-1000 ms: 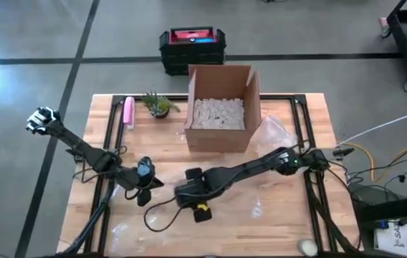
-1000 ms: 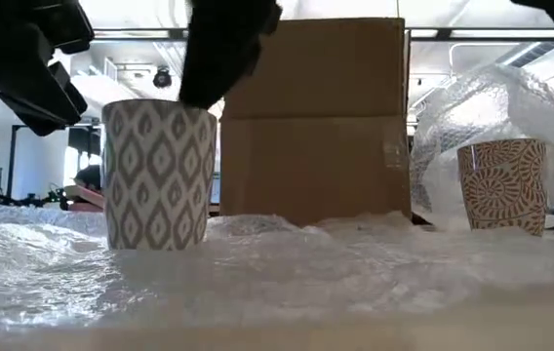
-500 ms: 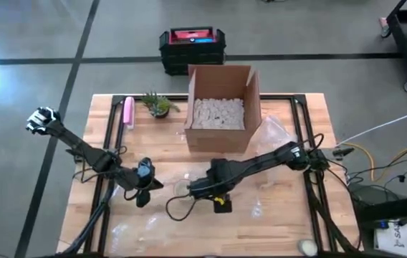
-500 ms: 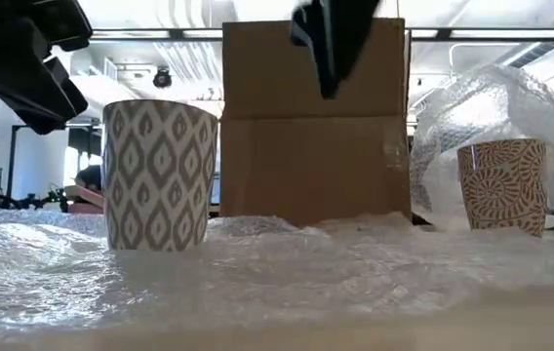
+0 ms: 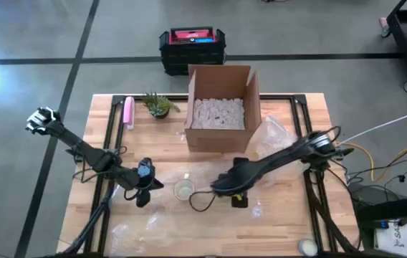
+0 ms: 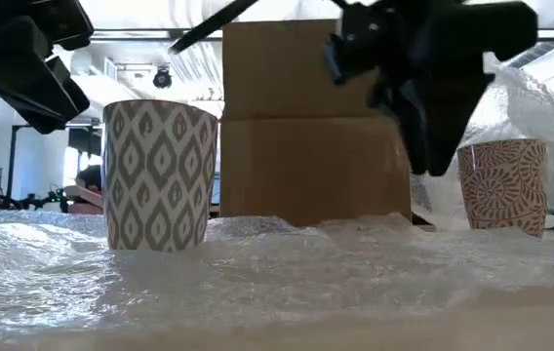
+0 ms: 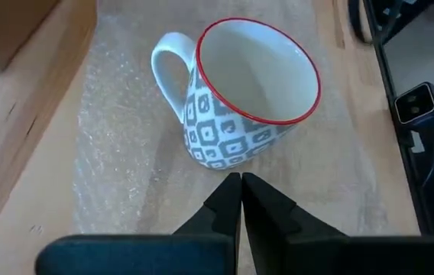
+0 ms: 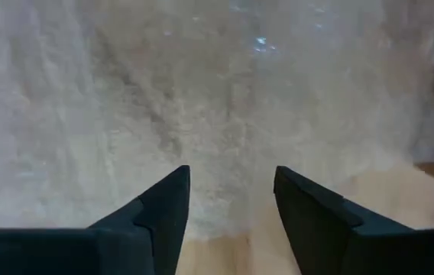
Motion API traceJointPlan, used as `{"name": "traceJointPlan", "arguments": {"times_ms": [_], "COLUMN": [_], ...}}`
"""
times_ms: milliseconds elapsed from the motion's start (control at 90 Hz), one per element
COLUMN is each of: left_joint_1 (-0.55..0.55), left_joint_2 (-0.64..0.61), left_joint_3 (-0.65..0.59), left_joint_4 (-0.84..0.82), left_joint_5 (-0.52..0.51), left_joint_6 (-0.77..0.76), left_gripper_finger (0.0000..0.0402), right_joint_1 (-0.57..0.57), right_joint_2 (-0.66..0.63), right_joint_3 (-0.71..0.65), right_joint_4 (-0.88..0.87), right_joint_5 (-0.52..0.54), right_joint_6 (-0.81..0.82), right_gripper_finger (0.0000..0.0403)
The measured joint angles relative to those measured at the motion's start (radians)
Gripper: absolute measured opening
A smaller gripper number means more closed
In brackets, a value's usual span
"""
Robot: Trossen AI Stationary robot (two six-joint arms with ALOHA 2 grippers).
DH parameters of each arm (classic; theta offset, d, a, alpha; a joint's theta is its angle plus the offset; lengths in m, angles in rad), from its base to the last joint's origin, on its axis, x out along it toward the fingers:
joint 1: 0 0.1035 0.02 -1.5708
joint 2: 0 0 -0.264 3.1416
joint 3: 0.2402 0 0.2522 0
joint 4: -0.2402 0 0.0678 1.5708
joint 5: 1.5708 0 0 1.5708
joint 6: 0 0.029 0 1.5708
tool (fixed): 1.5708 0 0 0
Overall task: Wrap mug
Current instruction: Wrap the gray mug with bubble wrap
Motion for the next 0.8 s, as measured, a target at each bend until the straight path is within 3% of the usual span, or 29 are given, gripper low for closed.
{"name": "traceJointPlan", "arguments": {"times_ms": [156,367,500,689,800], "left_joint_1": [0.0,0.0,0.001,0.002,0.002], "left_joint_2": [0.0,0.008,0.041,0.133,0.198], "left_joint_3": [0.0,0.0,0.0,0.0,0.0], "left_joint_4": [0.011,0.06,0.118,0.167,0.172], "left_joint_5": [-0.005,-0.011,-0.024,-0.034,-0.036], "left_joint_6": [0.004,0.023,0.053,0.082,0.086], "left_gripper_finger": [0.0,0.0,0.0,0.0,0.0], "right_joint_1": [0.0,0.0,-0.001,0.0,0.001], "right_joint_2": [-0.086,-0.1,-0.094,-0.095,-0.095], "right_joint_3": [-0.202,-0.371,-0.406,-0.378,-0.322], "right_joint_4": [0.159,0.282,0.379,0.456,0.452], "right_joint_5": [0.003,0.056,0.033,0.024,0.025], "right_joint_6": [0.056,0.077,0.092,0.081,0.068], "right_gripper_finger": [0.0166,0.0151,0.0116,0.0019,0.0011]}}
